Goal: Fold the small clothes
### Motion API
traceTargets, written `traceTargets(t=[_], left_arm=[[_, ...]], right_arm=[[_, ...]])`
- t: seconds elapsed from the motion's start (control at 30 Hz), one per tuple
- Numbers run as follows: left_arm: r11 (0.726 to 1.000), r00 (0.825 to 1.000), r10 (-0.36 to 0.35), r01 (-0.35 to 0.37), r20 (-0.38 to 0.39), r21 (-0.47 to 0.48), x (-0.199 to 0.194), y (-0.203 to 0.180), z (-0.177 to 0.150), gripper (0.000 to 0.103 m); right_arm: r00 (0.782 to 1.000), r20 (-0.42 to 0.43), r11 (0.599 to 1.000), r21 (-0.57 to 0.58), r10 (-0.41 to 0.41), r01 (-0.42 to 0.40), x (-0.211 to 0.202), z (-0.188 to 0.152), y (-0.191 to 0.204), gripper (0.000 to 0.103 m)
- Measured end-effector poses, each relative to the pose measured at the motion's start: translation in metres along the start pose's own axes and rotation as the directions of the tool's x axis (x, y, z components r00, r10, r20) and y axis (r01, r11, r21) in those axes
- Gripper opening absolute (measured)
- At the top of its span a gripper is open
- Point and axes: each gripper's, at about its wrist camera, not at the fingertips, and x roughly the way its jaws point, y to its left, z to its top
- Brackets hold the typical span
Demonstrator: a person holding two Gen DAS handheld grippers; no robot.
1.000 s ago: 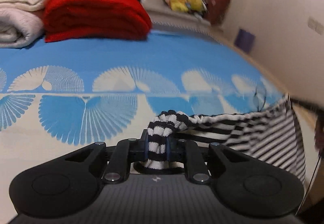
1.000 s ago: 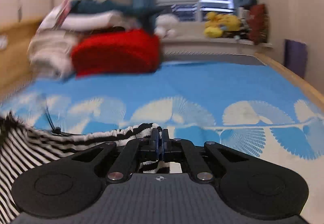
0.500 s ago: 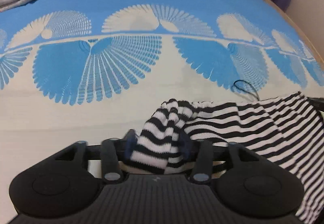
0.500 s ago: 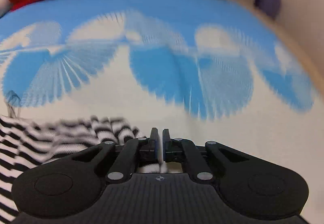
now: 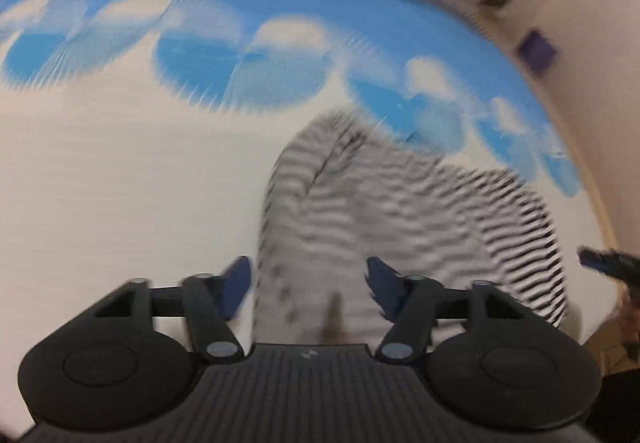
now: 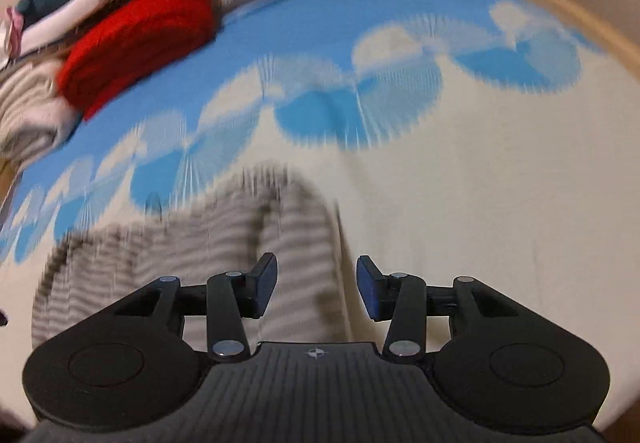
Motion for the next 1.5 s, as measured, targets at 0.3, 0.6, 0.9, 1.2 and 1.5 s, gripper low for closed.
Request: traceTargets(t=[0.3,0.6,0.9,1.2,1.5], left_arm=[[0.998,0.97,0.062,-0.056,-0.234,0.032,0.045,0.011,-0.023,0.052],[0.998,0.972,-0.004,0.02,-0.236,0.064,0.041,0.0,-0.029,0.005],[0.999,0.994,-0.012,0.008,-0.108,-0.036,-0.01,0.04,-0.037,0.001],[0.992,0.986,0.084,-0.069,-0.147,0.108,0.0,0.02,-0.044,0.008],[0.988,0.993,-0.03,0.046,-0.112,0.145,0.016,-0.014,-0.028,0.024]], right_arm=[[0.962,-0.262,0.993,-0.106,-0.076,0.05,0.02,-0.051,0.002,0.05],[0.961,-0.274,0.995,-0.098,-0.05,0.023,0.023,-0.056,0.006,0.024],[0.998,0.001,0.986,0.157,0.055,-0.055,-0.045,-0.033,-0.039,0.003],[0.953,-0.26,0.988,-0.052,-0.156,0.147,-0.002,-0.051,-0.019,0.001],[0.974,-0.21,0.994,-0.081,-0.089,0.073,-0.003,-0.048,-0.019,0.028]])
